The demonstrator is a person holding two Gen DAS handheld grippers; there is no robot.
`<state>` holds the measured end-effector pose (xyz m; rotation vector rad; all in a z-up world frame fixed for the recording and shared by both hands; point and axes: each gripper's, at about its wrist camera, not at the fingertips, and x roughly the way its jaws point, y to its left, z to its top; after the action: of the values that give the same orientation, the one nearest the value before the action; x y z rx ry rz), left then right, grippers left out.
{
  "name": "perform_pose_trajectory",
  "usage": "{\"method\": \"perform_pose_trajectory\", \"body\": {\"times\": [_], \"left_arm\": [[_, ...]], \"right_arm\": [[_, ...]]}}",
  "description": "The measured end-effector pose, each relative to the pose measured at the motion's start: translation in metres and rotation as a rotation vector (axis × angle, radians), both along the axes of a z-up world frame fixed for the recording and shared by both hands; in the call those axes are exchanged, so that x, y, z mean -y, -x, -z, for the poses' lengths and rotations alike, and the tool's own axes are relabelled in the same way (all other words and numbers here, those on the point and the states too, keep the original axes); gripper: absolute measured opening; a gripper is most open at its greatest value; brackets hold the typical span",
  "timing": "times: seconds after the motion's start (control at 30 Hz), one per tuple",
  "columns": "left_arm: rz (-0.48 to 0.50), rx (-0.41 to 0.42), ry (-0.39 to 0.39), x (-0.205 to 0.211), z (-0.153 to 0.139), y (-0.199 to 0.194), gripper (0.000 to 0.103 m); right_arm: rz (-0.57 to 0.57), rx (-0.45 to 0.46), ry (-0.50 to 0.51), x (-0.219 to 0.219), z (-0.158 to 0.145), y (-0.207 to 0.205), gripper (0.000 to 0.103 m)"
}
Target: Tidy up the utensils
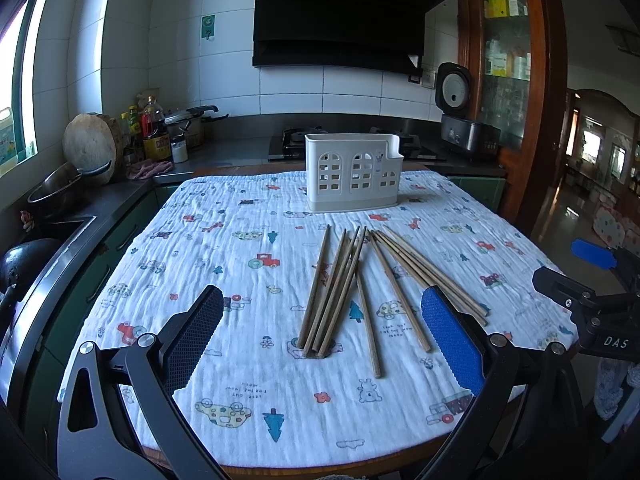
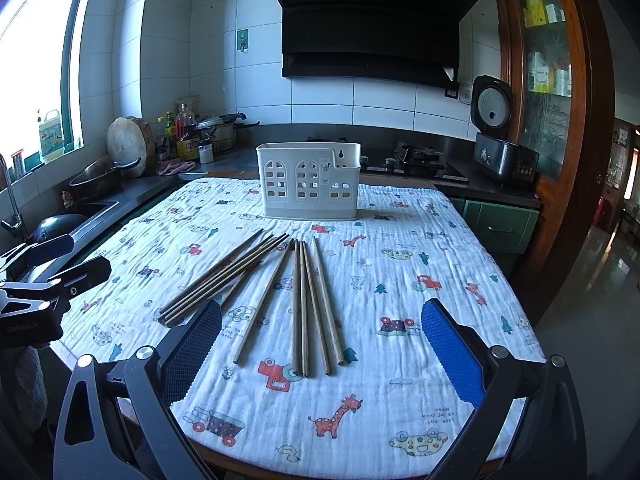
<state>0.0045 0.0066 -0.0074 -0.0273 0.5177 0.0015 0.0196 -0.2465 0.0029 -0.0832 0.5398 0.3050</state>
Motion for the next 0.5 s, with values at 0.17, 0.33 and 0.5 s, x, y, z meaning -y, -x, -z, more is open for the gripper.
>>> {"method": "perform_pose_trajectory", "body": {"times": [0.17,0.33,0.5], "left_arm": [[0.002,0.001,0.001,0.0005,0.0,0.0001,0.098],[0.001,-0.001,0.001,0.001,0.0006,0.0,0.098],[0.002,-0.004,0.002,0.0014,0.0009,-0.0004,0.098]], "right_arm": [[-0.002,0.0,-0.001,-0.0013,0.0001,-0.0009,0.097],[-0.003,-0.001,-0.001,-0.0019,0.0006,-0.0015,0.096],[-0.005,-0.004,0.002,-0.0038,0.0013,-0.0037,0.096]]}}
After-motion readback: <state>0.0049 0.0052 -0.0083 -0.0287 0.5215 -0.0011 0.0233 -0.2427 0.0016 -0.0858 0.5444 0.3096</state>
